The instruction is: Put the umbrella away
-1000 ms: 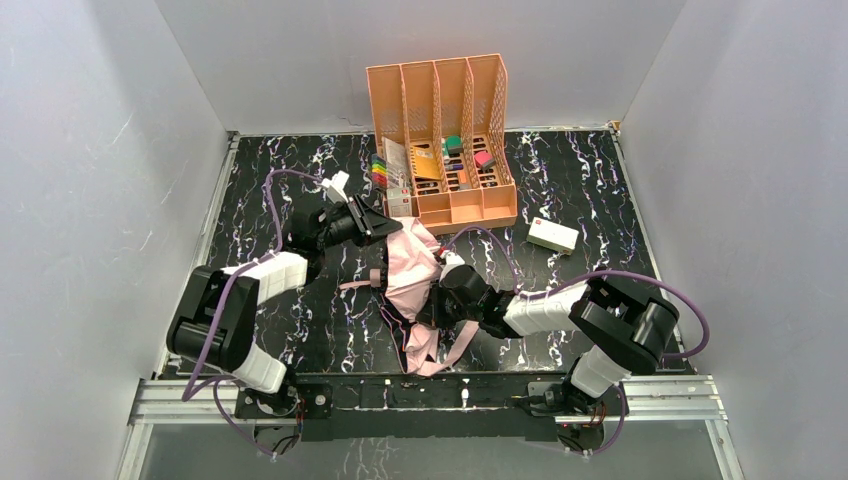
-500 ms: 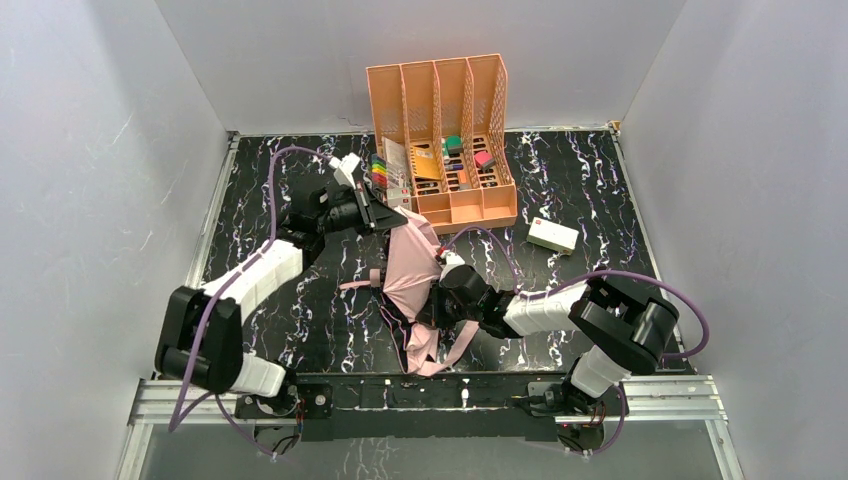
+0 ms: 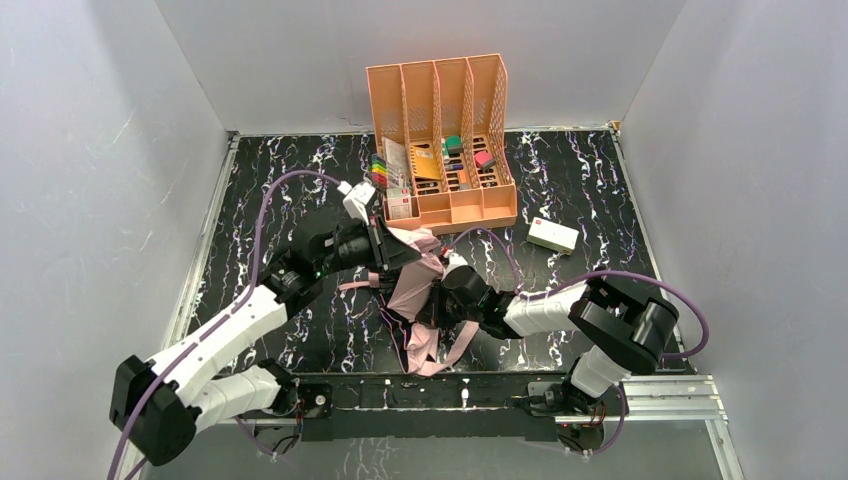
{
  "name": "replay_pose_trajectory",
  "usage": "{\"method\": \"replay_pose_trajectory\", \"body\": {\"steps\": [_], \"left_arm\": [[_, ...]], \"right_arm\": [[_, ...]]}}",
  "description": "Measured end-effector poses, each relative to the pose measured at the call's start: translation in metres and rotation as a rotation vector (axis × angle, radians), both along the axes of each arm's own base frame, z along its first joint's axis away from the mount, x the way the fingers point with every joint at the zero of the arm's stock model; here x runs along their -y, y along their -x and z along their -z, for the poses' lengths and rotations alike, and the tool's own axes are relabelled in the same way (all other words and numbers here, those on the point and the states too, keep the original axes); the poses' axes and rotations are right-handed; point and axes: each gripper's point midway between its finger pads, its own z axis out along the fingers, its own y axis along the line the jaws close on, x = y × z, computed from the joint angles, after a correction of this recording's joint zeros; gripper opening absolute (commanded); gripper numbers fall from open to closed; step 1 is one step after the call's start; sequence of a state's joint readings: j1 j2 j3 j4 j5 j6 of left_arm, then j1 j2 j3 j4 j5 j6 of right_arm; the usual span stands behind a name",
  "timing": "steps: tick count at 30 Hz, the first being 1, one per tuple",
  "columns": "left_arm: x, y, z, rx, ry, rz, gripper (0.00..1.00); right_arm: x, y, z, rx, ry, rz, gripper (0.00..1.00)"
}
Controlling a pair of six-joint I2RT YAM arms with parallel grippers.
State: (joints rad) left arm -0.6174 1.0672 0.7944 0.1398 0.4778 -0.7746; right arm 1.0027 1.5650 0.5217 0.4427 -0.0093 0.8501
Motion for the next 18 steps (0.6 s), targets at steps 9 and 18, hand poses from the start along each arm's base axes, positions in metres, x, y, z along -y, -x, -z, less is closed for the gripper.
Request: {"method": "replay_pose_trajectory", "body": {"steps": [9, 18], "left_arm": [[0.014, 0.051, 0.021, -0.022, -0.017, 0.038, 0.0], [0.027, 0.106, 0.088, -0.083, -0.091, 0.096, 0.0]], "right_arm": [[0.0, 0.0, -0.001, -0.014, -0.009, 0.016, 0.0], [0.016, 0.01, -0.005, -0.022, -0.005, 0.022, 0.11]]}}
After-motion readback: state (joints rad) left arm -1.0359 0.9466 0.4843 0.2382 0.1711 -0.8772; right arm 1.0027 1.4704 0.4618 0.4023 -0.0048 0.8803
